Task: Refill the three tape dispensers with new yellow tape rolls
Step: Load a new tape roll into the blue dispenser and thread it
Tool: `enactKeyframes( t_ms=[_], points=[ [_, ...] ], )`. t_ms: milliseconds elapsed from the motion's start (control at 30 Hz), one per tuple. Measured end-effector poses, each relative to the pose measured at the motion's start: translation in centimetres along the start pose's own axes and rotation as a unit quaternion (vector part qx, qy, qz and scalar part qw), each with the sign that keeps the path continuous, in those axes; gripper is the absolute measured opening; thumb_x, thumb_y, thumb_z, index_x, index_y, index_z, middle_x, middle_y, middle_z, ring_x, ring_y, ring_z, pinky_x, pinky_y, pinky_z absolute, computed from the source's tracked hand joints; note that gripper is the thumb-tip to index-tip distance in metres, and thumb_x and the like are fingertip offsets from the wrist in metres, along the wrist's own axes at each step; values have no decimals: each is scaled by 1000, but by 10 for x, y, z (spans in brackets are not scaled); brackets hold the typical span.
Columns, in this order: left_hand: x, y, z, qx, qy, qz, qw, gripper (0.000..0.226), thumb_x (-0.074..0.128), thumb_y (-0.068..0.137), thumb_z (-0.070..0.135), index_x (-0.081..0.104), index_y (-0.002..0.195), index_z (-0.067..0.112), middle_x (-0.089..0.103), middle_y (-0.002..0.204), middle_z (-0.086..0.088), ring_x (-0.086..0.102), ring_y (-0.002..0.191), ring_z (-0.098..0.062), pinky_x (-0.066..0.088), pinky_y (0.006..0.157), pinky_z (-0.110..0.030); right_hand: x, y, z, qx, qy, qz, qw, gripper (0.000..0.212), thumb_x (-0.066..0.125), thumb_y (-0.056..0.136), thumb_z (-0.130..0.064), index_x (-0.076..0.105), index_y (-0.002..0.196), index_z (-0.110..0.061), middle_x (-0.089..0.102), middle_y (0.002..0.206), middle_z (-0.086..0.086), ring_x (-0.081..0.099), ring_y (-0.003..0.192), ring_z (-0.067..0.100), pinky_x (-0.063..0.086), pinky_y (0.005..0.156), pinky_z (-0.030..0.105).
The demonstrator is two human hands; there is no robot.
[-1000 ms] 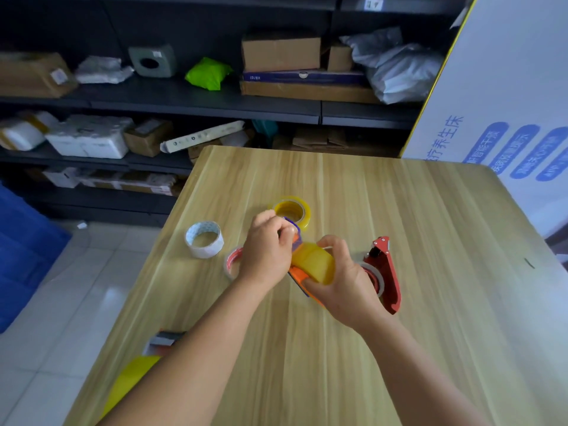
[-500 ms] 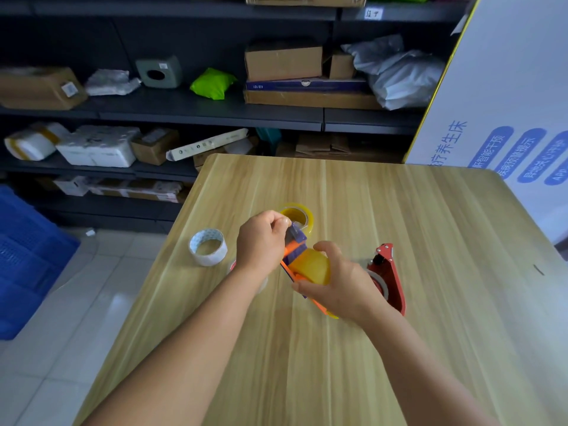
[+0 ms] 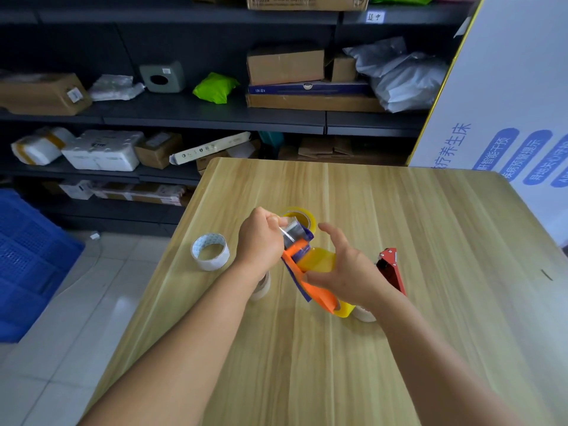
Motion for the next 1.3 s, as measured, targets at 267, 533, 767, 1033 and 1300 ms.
enactKeyframes(
  t_ms=[267,533,767,1033,1300],
  points=[
    [-4,8,-3,-88,-116,18,989,22,41,94,3,47,75,13,66,111,-11,66,101,-26,52,92,-43,3,2,-2,-17,36,-20,999,81,73,76,-34,21,137,-49,55,65,-2,61,65,24,53,65,40],
    [15,-2,10,-46,-120,-79,989,23,40,96,7,58,81,9,70,87,-3,71,84,-11,56,79,-31,11,-1,9,26,-13,31,999,95,68,71,-63,16,146,-38,66,101,3,64,87,26,48,71,33],
    [20,-13,7,-55,-111,-98,987,21,43,94,6,60,82,11,70,84,-4,70,84,-13,56,81,-31,8,-11,12,55,-91,132,986,75,59,71,-72,32,131,-36,57,72,-2,57,66,24,44,57,29],
    [17,-18,5,-61,-90,-104,989,38,33,85,-10,60,75,15,64,80,-4,63,76,-17,51,71,-27,1,-20,10,26,-118,131,984,70,57,71,-72,35,127,-37,56,67,-2,62,67,25,40,56,28],
    [27,-33,0,-137,-235,-216,938,29,39,95,4,65,81,6,66,79,-6,61,73,-14,51,70,-23,-1,-24,7,13,-106,118,987,68,56,73,-73,36,125,-35,53,66,-5,56,64,23,41,57,28]
  ],
)
Point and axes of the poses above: each hand's wrist, its own y-axis towards the middle knuckle, its own x-axis out of the palm, z = x × y, the point moved 8 cm from there along y, towards the middle knuckle
